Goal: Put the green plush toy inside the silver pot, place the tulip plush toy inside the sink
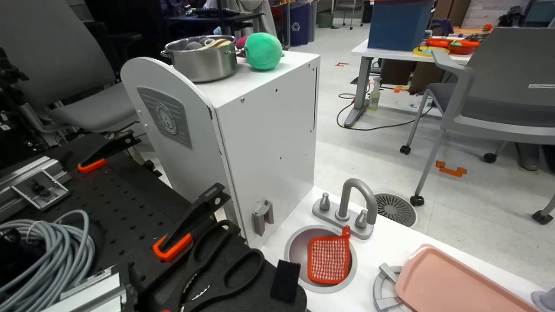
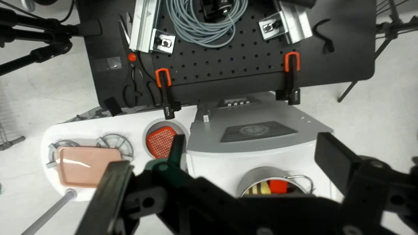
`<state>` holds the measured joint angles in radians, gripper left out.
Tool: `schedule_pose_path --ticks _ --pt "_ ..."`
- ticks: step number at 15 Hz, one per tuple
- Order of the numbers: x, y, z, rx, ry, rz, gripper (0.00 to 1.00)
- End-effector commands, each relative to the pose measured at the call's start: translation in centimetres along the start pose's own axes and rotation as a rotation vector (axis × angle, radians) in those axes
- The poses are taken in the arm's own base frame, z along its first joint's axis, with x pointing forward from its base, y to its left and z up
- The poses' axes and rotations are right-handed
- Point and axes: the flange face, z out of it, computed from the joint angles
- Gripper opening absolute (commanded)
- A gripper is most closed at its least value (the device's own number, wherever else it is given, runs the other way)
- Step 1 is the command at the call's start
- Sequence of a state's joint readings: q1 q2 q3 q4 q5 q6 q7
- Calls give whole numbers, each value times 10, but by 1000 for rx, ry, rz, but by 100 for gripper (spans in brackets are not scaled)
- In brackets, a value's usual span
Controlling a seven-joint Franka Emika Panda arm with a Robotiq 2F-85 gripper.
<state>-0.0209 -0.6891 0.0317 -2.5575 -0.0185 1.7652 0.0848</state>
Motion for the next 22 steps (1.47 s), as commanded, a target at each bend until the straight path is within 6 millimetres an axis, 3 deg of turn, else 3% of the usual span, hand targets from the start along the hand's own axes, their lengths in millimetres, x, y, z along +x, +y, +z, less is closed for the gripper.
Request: schedule_pose_path --ticks 1,10,15,19,22 --pt "31 14 -3 -49 58 72 100" --pt "116 31 -9 -58 198 187 100" --pt "159 46 -7 -40 244 355 100" --pt "188 57 0 -28 232 454 100" --pt "196 45 0 59 202 435 100"
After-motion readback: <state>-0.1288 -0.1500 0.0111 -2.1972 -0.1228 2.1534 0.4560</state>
